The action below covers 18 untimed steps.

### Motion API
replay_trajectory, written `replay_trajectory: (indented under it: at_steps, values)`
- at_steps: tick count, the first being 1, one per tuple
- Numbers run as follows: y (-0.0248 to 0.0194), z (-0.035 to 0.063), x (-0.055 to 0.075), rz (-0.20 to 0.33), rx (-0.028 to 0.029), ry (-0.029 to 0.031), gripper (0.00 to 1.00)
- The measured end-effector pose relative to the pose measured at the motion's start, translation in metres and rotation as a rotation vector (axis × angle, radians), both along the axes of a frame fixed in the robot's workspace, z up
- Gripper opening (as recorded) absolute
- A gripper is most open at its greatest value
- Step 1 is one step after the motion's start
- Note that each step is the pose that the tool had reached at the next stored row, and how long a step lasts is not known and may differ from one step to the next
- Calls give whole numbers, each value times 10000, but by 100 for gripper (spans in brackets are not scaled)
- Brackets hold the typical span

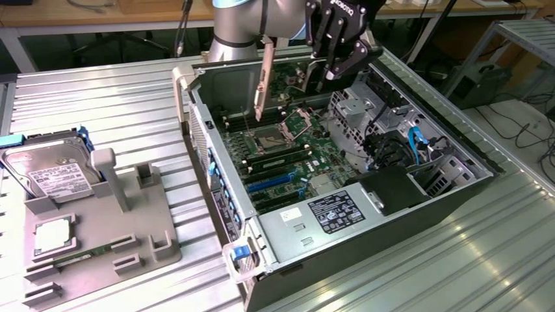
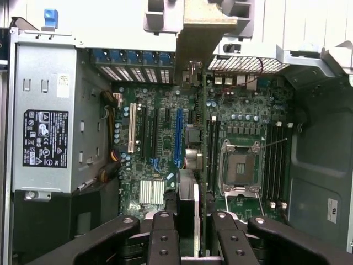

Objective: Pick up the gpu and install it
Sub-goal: 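Insert the gpu into the slot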

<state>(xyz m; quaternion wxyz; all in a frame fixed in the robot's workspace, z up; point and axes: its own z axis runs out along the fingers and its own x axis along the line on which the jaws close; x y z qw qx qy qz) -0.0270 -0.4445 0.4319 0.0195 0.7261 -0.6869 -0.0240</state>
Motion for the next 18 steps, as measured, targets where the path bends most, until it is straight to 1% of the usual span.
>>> replay_trajectory:
  at_steps: [9,18]
  values:
    - [28,-18,0,-4,0,0,27]
    - [39,-38,0,-7,1,0,27]
